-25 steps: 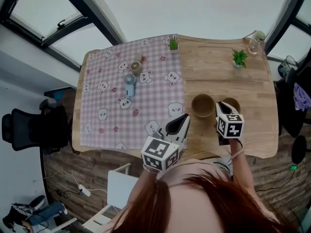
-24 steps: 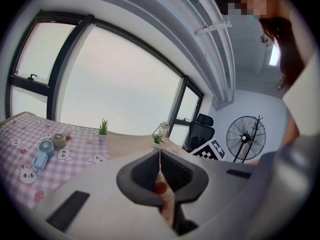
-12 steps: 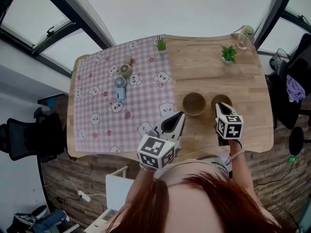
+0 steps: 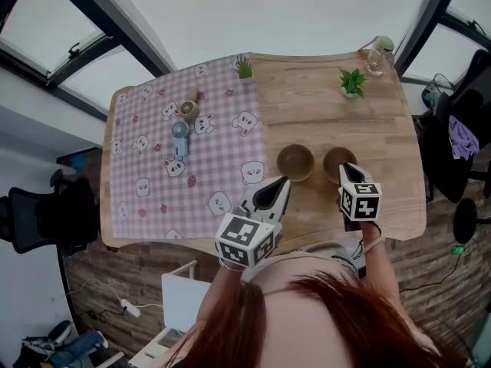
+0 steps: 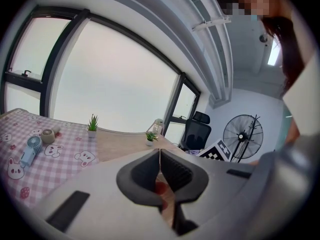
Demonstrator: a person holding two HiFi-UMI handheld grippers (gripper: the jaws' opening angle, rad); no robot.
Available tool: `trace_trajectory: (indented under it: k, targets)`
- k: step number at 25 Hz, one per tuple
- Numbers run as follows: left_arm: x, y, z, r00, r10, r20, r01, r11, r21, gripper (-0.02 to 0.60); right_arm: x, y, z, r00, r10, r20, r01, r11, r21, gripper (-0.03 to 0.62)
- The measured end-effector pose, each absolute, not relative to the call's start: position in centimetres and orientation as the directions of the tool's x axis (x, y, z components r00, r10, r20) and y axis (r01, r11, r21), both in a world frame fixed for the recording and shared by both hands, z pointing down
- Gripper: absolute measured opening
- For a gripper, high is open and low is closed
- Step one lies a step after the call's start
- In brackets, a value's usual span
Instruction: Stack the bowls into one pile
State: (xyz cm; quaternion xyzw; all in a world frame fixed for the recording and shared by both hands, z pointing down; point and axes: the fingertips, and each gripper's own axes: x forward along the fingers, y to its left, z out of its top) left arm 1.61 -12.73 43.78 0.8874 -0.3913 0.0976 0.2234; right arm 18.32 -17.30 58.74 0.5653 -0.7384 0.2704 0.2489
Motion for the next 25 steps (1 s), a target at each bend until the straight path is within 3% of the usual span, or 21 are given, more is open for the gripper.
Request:
trace_trajectory:
  k: [25]
  targets:
    - [5.8,-13.4,45.5,0.657,-0.644,0.392,-0.753,-0.571,0.327,0.011,23.5,-17.8,61.7,-0.178,-0.667,0.724,-0.97,0.242,-0.016,0.08]
